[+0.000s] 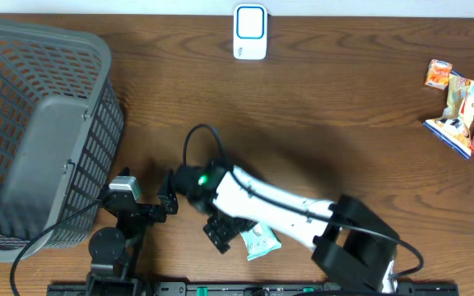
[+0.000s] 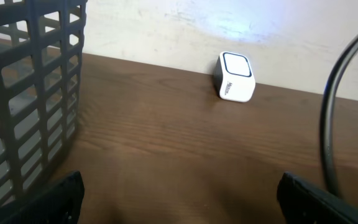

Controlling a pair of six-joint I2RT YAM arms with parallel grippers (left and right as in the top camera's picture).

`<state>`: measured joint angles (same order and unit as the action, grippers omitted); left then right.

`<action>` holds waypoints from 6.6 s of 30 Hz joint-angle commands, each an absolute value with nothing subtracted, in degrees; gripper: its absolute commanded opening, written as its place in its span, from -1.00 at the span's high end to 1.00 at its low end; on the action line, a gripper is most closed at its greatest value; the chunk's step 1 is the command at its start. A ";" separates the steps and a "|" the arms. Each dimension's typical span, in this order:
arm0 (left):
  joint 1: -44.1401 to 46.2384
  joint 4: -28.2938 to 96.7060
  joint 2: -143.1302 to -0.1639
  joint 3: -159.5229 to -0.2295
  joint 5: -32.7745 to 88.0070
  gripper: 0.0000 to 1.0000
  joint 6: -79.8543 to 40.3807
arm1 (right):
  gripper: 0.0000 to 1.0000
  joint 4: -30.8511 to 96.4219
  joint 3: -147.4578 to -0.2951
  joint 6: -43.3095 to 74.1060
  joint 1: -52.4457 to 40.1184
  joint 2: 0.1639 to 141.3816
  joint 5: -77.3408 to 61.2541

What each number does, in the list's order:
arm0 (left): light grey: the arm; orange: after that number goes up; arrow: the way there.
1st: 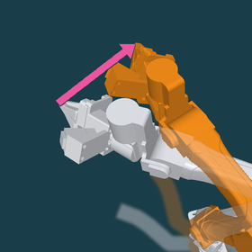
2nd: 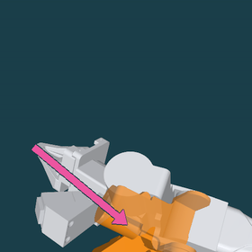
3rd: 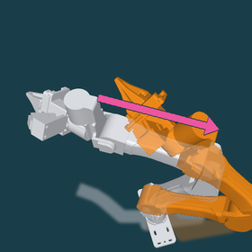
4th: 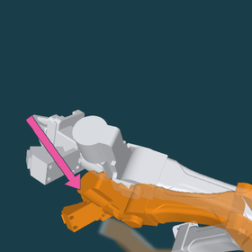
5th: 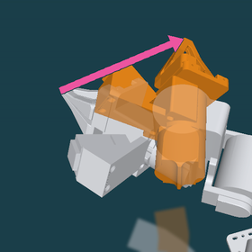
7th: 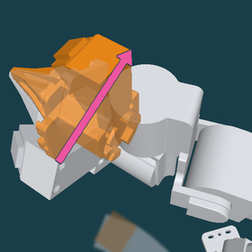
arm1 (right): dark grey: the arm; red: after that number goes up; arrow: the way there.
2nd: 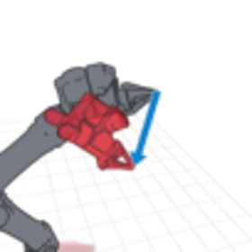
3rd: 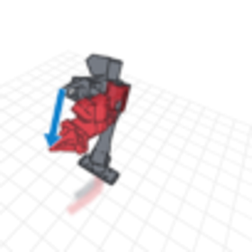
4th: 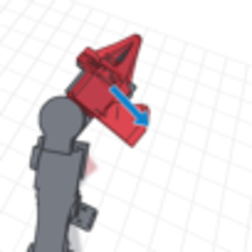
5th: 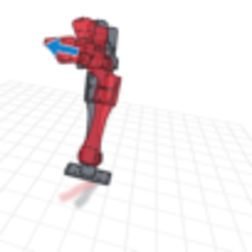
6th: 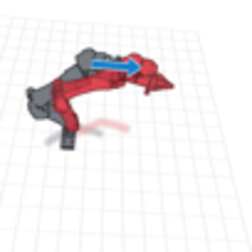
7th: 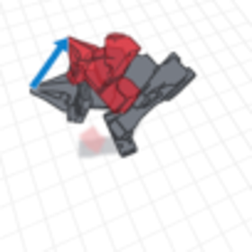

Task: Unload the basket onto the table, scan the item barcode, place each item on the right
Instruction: 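Reach the right gripper down to the mint-green wipes pack, then grasp and lift the wipes pack with the right gripper, then raise the wipes pack up to the white scanner, then carry the wipes pack right and drop it on the pile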

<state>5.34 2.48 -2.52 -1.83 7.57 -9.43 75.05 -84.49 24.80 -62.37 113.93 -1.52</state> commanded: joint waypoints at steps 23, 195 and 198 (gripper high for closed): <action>5.10 3.29 -2.48 -0.23 7.94 -0.96 -10.20 | 0.98 72.29 -85.25 4.91 -54.39 106.41 -15.64; 5.10 3.29 -2.48 -0.23 7.94 -0.96 -10.20 | -0.98 87.20 -124.53 13.65 0.03 94.94 10.35; 5.10 3.29 -2.48 -0.23 7.94 -0.96 -10.20 | -0.98 87.20 -124.53 13.65 0.01 90.89 10.35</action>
<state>5.34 2.50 -2.59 -1.83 7.57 -9.45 87.13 -124.31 13.85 0.30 93.21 10.92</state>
